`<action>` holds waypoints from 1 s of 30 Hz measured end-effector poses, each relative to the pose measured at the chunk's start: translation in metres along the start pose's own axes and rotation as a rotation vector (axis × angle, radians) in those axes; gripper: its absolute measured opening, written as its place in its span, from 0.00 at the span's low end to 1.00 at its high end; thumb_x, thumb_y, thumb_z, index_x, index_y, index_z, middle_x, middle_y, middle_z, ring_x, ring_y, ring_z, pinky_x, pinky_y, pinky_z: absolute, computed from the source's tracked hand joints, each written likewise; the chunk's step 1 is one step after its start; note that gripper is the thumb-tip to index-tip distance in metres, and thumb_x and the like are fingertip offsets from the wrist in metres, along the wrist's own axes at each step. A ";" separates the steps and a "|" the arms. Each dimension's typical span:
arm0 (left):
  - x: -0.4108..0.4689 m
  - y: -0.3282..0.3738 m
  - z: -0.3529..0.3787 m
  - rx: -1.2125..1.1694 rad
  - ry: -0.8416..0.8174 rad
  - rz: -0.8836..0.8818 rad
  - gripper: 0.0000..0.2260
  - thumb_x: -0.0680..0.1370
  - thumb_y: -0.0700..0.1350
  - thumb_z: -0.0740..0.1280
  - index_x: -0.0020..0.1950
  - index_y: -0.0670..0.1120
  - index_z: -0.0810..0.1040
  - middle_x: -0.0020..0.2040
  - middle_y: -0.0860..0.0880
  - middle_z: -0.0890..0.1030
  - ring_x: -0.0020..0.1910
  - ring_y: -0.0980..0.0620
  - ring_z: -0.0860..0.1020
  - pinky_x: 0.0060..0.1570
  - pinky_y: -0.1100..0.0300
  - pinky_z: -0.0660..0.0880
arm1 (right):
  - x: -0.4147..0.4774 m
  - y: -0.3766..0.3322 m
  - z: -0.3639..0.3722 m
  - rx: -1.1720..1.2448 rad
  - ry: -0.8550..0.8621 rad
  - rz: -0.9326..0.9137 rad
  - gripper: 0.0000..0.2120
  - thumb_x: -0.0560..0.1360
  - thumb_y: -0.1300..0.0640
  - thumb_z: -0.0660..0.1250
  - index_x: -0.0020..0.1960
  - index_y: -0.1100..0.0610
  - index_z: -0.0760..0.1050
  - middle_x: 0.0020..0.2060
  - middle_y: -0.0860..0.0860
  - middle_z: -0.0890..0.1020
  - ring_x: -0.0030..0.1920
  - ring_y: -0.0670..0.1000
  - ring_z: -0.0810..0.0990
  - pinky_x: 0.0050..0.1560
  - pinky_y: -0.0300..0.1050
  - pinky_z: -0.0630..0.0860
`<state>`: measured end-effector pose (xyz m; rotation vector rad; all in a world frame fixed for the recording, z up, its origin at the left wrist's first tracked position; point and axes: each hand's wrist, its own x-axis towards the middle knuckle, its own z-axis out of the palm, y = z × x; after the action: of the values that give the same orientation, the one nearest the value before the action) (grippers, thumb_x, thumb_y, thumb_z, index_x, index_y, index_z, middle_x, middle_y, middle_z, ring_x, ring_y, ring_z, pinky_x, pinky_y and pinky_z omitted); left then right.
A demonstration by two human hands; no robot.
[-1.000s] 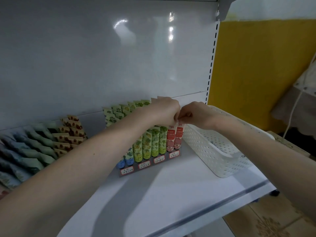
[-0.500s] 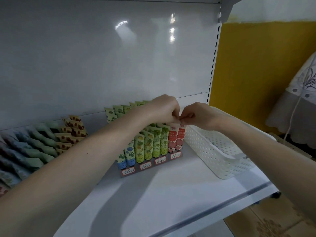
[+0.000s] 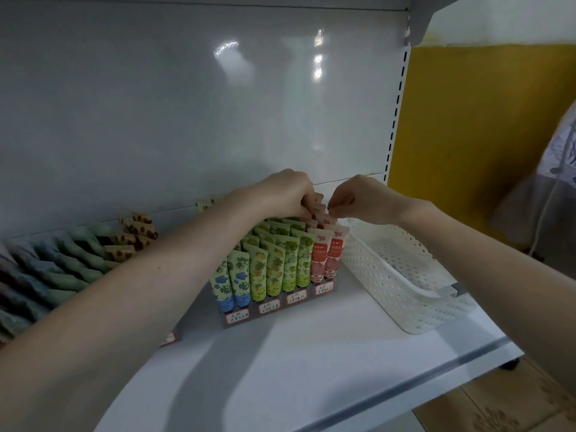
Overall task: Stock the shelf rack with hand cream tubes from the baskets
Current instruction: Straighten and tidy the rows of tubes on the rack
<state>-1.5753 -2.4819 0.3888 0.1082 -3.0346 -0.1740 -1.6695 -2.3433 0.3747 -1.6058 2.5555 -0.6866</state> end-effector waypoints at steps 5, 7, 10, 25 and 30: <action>0.003 0.000 0.001 0.053 -0.004 0.017 0.07 0.75 0.44 0.69 0.48 0.42 0.84 0.45 0.44 0.83 0.44 0.47 0.79 0.46 0.56 0.74 | 0.007 -0.003 0.007 -0.034 -0.015 -0.017 0.07 0.74 0.63 0.66 0.48 0.63 0.81 0.45 0.55 0.82 0.46 0.53 0.79 0.43 0.38 0.71; 0.004 -0.001 0.003 0.071 -0.010 0.023 0.09 0.76 0.45 0.68 0.48 0.40 0.83 0.44 0.43 0.83 0.44 0.45 0.79 0.47 0.53 0.75 | 0.008 -0.004 0.009 -0.045 -0.017 -0.016 0.07 0.74 0.62 0.66 0.48 0.63 0.82 0.46 0.57 0.83 0.48 0.55 0.79 0.46 0.43 0.73; 0.006 -0.002 0.005 0.085 -0.006 0.026 0.10 0.76 0.44 0.67 0.48 0.39 0.82 0.45 0.41 0.82 0.45 0.43 0.79 0.50 0.49 0.74 | 0.010 -0.004 0.011 -0.045 -0.016 -0.025 0.07 0.74 0.62 0.66 0.48 0.63 0.82 0.45 0.57 0.82 0.46 0.55 0.79 0.42 0.39 0.71; 0.003 -0.004 0.006 0.086 0.027 0.041 0.06 0.75 0.41 0.67 0.47 0.41 0.83 0.44 0.44 0.82 0.40 0.48 0.76 0.40 0.60 0.69 | 0.007 -0.006 0.008 -0.042 -0.013 -0.021 0.07 0.75 0.63 0.65 0.48 0.63 0.81 0.46 0.57 0.82 0.48 0.55 0.79 0.49 0.45 0.73; 0.005 -0.003 0.007 0.091 0.036 0.023 0.07 0.75 0.40 0.67 0.47 0.40 0.83 0.45 0.42 0.82 0.42 0.47 0.77 0.40 0.60 0.69 | 0.005 -0.007 0.009 -0.049 -0.014 -0.017 0.08 0.74 0.64 0.65 0.48 0.66 0.81 0.46 0.60 0.82 0.48 0.58 0.79 0.48 0.47 0.73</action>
<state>-1.5804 -2.4847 0.3820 0.0825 -3.0064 -0.0324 -1.6640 -2.3530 0.3702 -1.6423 2.5716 -0.6162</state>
